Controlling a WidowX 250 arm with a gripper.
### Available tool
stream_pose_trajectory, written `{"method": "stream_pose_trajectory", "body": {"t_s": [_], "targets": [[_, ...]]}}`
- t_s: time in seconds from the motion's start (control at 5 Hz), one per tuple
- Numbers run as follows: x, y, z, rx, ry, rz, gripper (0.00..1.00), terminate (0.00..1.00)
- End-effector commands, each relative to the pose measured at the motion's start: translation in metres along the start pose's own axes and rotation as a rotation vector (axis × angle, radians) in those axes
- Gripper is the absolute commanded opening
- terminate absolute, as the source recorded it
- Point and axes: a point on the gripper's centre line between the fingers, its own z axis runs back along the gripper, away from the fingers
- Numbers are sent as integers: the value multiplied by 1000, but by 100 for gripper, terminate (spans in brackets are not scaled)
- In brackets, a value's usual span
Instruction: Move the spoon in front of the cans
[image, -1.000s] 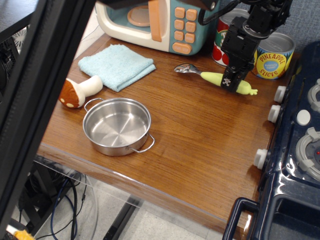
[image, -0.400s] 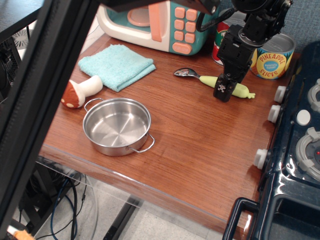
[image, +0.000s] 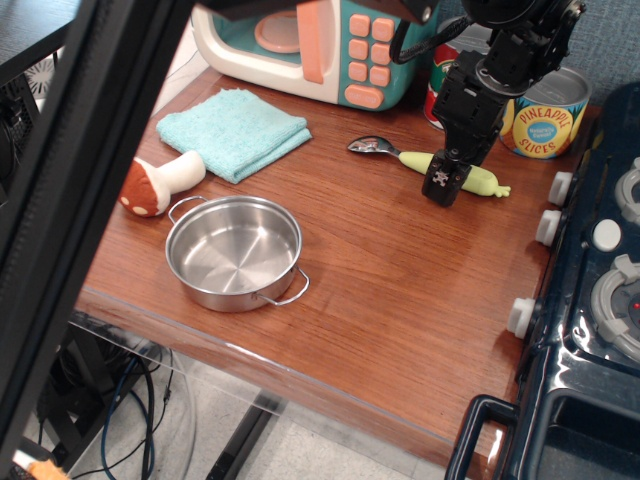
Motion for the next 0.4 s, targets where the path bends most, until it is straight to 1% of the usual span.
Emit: {"method": "stream_pose_trajectory", "body": {"t_s": [0.0, 0.2], "targets": [[26, -4, 89, -176, 30, 77, 100, 0], [38, 9, 106, -211, 36, 97, 100, 0]]}}
